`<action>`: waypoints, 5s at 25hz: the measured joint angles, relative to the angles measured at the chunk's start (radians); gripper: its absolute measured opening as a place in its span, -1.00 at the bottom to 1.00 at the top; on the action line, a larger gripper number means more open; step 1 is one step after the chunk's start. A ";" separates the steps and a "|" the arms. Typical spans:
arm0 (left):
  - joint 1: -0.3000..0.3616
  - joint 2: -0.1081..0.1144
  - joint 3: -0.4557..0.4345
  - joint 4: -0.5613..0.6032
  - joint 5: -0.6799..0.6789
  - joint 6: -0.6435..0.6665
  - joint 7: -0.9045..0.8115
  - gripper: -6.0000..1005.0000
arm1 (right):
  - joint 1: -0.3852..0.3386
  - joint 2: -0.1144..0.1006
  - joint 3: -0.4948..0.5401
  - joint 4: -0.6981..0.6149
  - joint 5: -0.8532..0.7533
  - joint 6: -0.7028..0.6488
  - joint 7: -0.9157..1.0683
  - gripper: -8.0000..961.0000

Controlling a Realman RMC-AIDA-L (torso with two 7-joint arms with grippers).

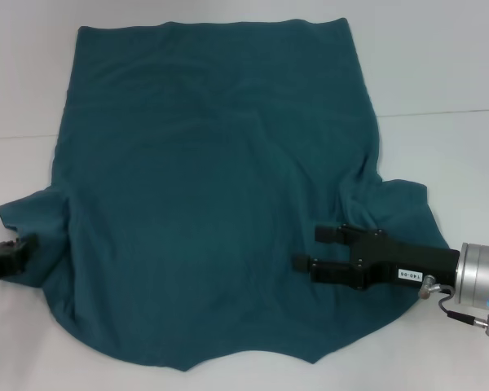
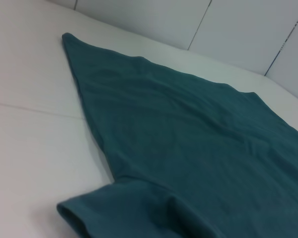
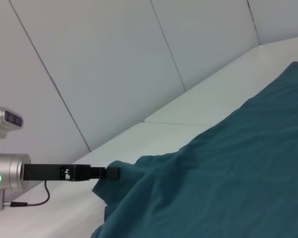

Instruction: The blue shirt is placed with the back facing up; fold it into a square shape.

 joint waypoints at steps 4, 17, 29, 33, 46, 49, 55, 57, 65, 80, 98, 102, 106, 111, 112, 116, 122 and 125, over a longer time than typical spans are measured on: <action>0.001 0.006 0.000 0.020 0.000 -0.003 -0.004 -0.91 | 0.000 0.001 0.002 0.001 0.008 0.001 0.005 0.90; 0.001 0.031 -0.004 0.112 0.051 -0.005 -0.061 -0.98 | -0.002 0.002 0.002 0.031 0.038 0.001 0.001 0.90; -0.009 0.042 -0.011 0.144 0.052 -0.011 -0.067 -0.97 | -0.002 0.001 0.002 0.032 0.039 -0.004 0.005 0.90; -0.015 0.047 -0.007 0.149 0.052 -0.020 -0.067 -0.97 | -0.002 0.002 0.002 0.032 0.039 -0.004 0.006 0.90; -0.032 0.052 -0.010 0.158 0.045 -0.015 -0.070 -0.97 | 0.003 0.001 0.002 0.039 0.039 -0.006 0.006 0.90; -0.032 0.050 -0.005 0.163 0.044 0.002 -0.091 -0.97 | 0.003 0.001 0.002 0.039 0.039 -0.005 0.006 0.90; -0.031 0.050 -0.011 0.178 0.013 0.119 -0.134 -0.96 | 0.003 0.001 0.002 0.039 0.039 -0.002 0.006 0.90; -0.029 0.048 -0.011 0.187 -0.009 0.154 -0.151 -0.96 | 0.003 0.001 0.002 0.039 0.038 0.000 0.004 0.90; -0.045 0.019 -0.002 0.167 -0.038 0.182 -0.173 -0.96 | 0.001 0.001 -0.002 0.039 0.038 0.003 -0.002 0.90; -0.075 -0.043 0.045 0.112 -0.049 0.159 -0.166 -0.26 | -0.002 0.001 -0.007 0.041 0.035 0.004 -0.004 0.90; -0.082 -0.044 0.050 0.011 -0.062 -0.215 -0.151 0.92 | 0.000 0.001 -0.003 0.043 0.034 0.004 0.006 0.90; -0.090 -0.044 0.050 -0.004 -0.059 -0.255 -0.148 0.92 | 0.000 0.001 -0.003 0.043 0.036 0.004 0.007 0.90; -0.101 -0.043 0.052 -0.030 -0.053 -0.281 -0.142 0.92 | -0.001 0.001 -0.001 0.043 0.037 0.004 0.008 0.90; -0.106 -0.044 0.085 -0.044 -0.053 -0.309 -0.137 0.92 | -0.002 0.001 0.000 0.042 0.038 0.004 0.008 0.90; -0.107 -0.044 0.088 -0.045 -0.053 -0.310 -0.137 0.92 | -0.001 0.001 0.000 0.043 0.038 0.004 0.008 0.90; -0.110 -0.045 0.110 -0.046 -0.052 -0.313 -0.137 0.91 | 0.000 0.001 0.002 0.042 0.038 0.004 0.008 0.90; -0.109 -0.046 0.152 -0.040 -0.050 -0.320 -0.134 0.87 | -0.003 0.001 0.002 0.042 0.039 0.005 0.008 0.90; -0.112 -0.046 0.156 -0.040 -0.035 -0.324 -0.136 0.68 | -0.003 0.001 0.002 0.042 0.039 0.005 0.008 0.90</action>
